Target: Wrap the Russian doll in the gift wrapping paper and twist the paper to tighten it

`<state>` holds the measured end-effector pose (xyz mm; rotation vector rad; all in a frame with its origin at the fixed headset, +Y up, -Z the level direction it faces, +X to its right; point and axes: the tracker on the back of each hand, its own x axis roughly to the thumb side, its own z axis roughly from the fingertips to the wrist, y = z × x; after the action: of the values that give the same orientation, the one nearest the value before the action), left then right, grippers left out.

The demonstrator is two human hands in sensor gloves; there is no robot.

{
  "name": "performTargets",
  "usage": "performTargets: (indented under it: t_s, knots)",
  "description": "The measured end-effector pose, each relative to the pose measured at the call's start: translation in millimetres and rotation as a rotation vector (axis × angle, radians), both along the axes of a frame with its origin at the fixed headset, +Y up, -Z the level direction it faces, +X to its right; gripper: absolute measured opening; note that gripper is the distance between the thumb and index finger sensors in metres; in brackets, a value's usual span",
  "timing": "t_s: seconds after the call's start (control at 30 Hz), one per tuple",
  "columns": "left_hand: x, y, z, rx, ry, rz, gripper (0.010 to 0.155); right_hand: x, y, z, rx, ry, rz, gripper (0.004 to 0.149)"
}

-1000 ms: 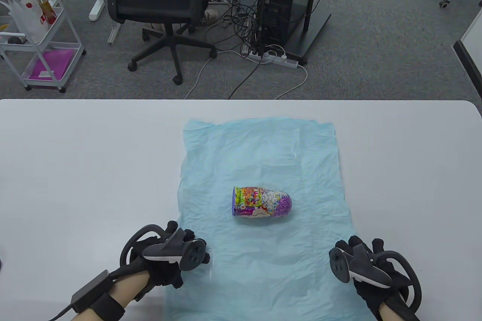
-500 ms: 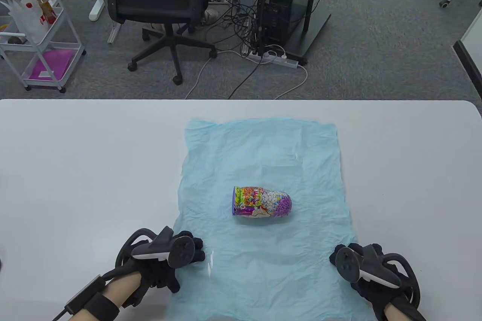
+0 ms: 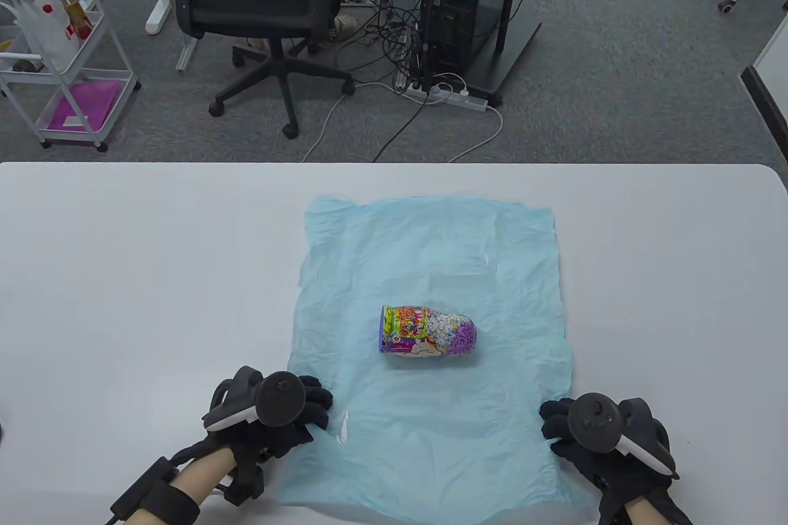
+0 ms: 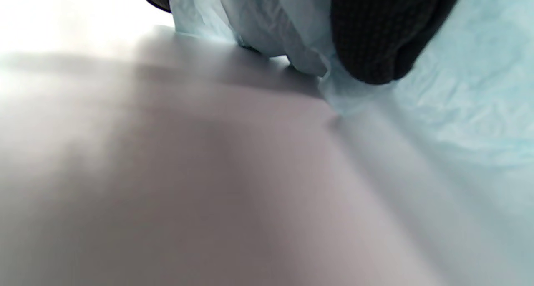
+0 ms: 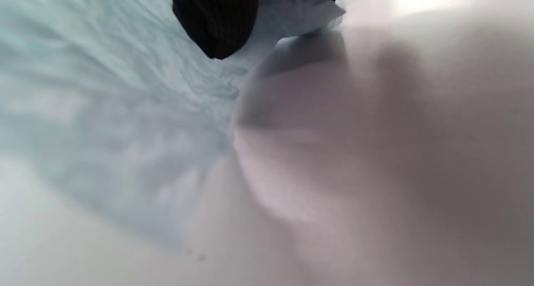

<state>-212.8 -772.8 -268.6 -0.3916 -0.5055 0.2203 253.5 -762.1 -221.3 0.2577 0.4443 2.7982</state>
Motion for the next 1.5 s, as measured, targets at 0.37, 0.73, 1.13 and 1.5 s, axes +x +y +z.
performTargets:
  t_s: [0.37,0.73,1.13,1.5]
  knots:
    - [-12.5,10.6,8.1,-0.365,-0.109,0.273,0.035,-3.2,42.5,19.2,0.199,0.168,-0.237,0.032]
    - [-31.2,39.5,19.7,-0.519,-0.208,0.454,0.035,0.2,87.1,29.5,0.287,0.263,-0.522,0.034]
    - [-33.8,10.8,-59.4,-0.558,0.402,0.706,0.037,14.2,33.4,-53.6,-0.119,-0.369,-0.721,0.036]
    - [-16.1,-3.3,-93.3,-0.398,0.733,0.175,0.038,4.2,22.0,-79.5,-0.129,-0.64,-0.007,0.036]
